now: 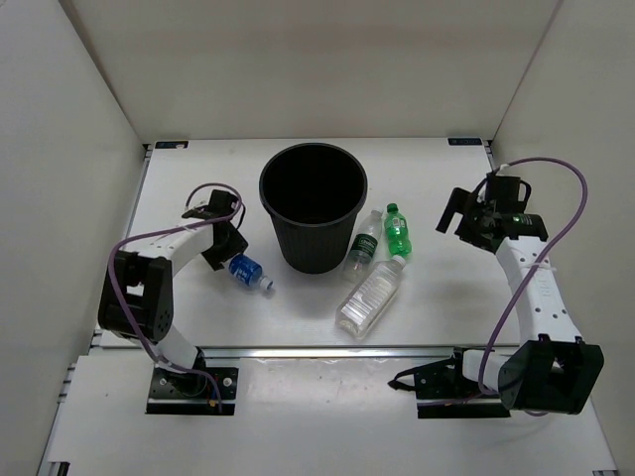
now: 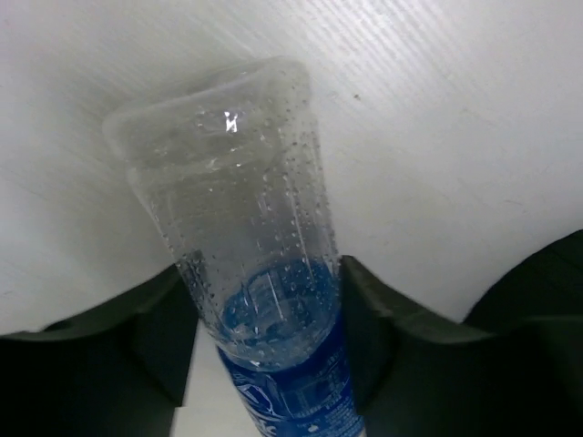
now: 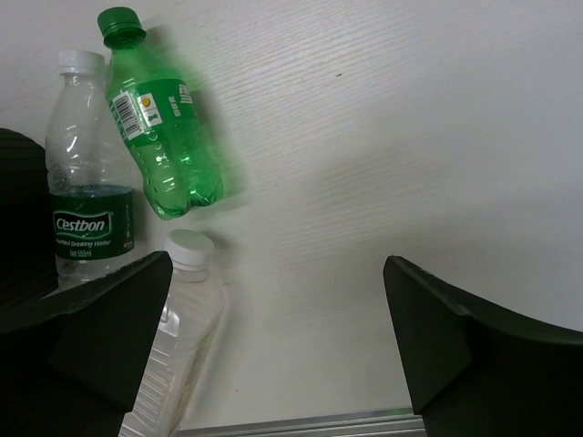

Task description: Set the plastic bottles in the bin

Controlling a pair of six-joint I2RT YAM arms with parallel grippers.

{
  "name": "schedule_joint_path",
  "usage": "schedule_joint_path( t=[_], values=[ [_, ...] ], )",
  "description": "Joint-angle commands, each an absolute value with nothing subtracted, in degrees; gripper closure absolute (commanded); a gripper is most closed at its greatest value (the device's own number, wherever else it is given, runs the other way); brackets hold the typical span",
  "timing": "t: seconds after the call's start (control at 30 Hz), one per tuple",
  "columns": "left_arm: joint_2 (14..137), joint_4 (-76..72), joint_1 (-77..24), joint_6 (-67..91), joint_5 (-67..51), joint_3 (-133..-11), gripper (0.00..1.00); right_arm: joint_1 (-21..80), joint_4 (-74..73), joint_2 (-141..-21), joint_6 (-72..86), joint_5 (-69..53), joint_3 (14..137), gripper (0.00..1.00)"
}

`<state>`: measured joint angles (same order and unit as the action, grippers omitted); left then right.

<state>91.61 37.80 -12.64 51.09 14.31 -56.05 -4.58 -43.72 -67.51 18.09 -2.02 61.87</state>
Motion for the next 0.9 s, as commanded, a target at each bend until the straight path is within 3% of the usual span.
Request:
schedule_joint_path(
  t=[0.0, 0.07, 0.17, 0.33, 0.53, 0.77, 0.87],
  values=[
    [90.7, 36.7, -13.4, 51.2, 16.0, -57.0, 0.42, -4.7, -41.7, -66.4, 18.5, -2.8, 60.8, 0.01],
    [89.6, 37.0, -12.3, 51.1, 16.1, -56.1, 0.57, -5.4, -41.6, -66.3, 18.8, -2.8, 60.6, 0.0],
    [86.5, 39.5, -11.2, 49.2, 16.7, -57.9, 0.63, -6.1, -41.4, -64.7, 18.4, -3.1, 60.1, 0.01],
    [79.1, 47.2, -13.3, 44.6, 25.2, -69.8, 0.61, -4.8, -40.3, -63.5, 17.8, -3.8, 58.6, 0.01],
    [76.5, 38.3, -24.1, 30.8, 37.9, -92.3, 0.55, -1.0, -36.0, -64.6, 18.1, -7.3, 56.1, 0.01],
    [82.8, 24.2, -33.3, 18.0, 36.5, -102.7, 0.5, 3.3, -29.9, -72.9, 17.2, -9.4, 57.7, 0.01],
    [83.5, 21.2, -33.3, 18.4, 33.8, -103.5, 0.57, 2.4, -26.8, -75.8, 17.3, -9.6, 57.3, 0.01]
  ],
)
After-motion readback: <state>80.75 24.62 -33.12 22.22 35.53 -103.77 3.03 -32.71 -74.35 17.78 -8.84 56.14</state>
